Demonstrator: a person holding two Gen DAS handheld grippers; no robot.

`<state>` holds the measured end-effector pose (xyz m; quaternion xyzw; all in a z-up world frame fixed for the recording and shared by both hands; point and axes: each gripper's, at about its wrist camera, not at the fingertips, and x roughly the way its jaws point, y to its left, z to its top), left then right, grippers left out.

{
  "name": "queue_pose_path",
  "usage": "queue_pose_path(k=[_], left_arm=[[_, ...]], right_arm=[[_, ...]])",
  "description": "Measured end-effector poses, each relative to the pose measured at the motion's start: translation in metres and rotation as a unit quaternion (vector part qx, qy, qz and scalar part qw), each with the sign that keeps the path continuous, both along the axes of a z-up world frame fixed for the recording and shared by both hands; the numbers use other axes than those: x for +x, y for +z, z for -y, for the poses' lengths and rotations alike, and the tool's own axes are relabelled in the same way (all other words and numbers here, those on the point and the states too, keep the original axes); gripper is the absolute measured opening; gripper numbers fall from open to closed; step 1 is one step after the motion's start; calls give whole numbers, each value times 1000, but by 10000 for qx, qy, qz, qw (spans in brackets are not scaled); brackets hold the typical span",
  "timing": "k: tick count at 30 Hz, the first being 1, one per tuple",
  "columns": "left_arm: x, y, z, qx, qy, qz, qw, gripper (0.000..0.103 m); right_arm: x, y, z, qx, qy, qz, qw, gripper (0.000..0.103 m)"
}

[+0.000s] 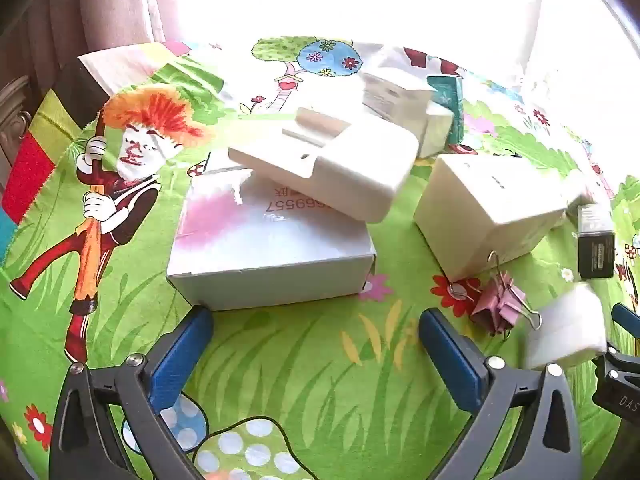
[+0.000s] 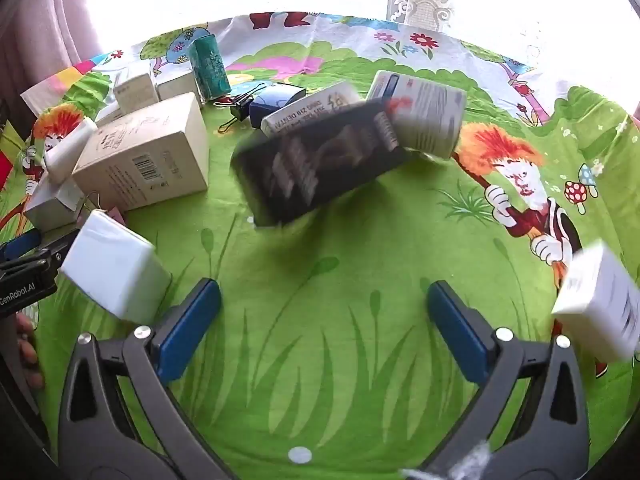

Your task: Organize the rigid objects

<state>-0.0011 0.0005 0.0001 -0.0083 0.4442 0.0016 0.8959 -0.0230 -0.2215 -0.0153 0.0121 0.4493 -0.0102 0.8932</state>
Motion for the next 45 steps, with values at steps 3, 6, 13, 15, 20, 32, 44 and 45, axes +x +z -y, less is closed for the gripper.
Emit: queue_pose_path(k=[3, 6, 13, 15, 20, 32, 44, 45], left_arm=[[-3, 0, -1, -5, 0, 3, 10000, 103], [-7, -1, -2, 6, 0, 24, 10000, 103], [-7, -1, -3, 13, 1, -4, 10000, 103], [-3, 1, -1, 26, -3, -27, 10000, 103], [-2, 1, 0, 35, -4, -47, 10000, 103], [-1, 1, 0, 34, -3, -71, 10000, 103], [-1, 1, 0, 33, -2, -77, 10000, 103], [-1, 1, 0, 33, -2, -78, 10000, 103]], right_arm=[[1, 0, 0, 15, 1, -44, 10000, 103], [3, 0, 1, 14, 1, -43, 10000, 103], [4, 1, -1, -1, -1, -25, 10000, 103], [3, 1, -1, 12, 5, -19, 10000, 103], [0, 0, 0, 6, 5, 7, 10000, 103], [-1, 0, 0, -7, 5, 18, 10000, 103], [0, 0, 0, -8, 5, 17, 10000, 103], [0, 0, 0, -8, 5, 16, 10000, 103]])
